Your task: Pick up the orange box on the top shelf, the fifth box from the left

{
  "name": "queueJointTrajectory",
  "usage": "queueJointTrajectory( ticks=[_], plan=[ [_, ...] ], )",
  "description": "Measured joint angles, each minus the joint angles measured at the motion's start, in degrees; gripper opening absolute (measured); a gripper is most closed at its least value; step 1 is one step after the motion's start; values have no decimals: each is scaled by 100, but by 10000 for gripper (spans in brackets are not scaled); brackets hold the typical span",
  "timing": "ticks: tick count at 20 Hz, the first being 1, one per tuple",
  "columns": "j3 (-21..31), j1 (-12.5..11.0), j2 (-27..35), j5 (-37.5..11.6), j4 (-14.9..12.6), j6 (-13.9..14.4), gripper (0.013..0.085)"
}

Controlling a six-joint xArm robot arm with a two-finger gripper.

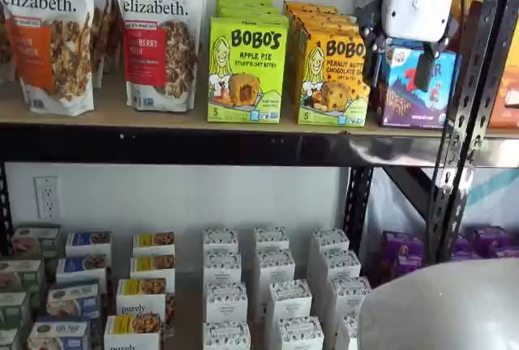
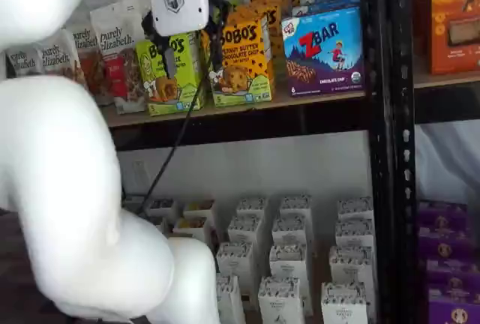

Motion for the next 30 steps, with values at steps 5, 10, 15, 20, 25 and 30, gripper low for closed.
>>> queueJointTrajectory(
  ticks=[5,10,15,20,25,30],
  plan=[
    [441,-265,-424,-788,376,-180,850],
    [447,-165,-399,-833,335,-100,850],
    [483,21,-358,-970,161,36,850],
    [602,180,-289,-1436,-100,136,850],
    [517,334,134,-1717,-343,263,850],
    [434,440,512,-1929,-512,369,850]
  ],
)
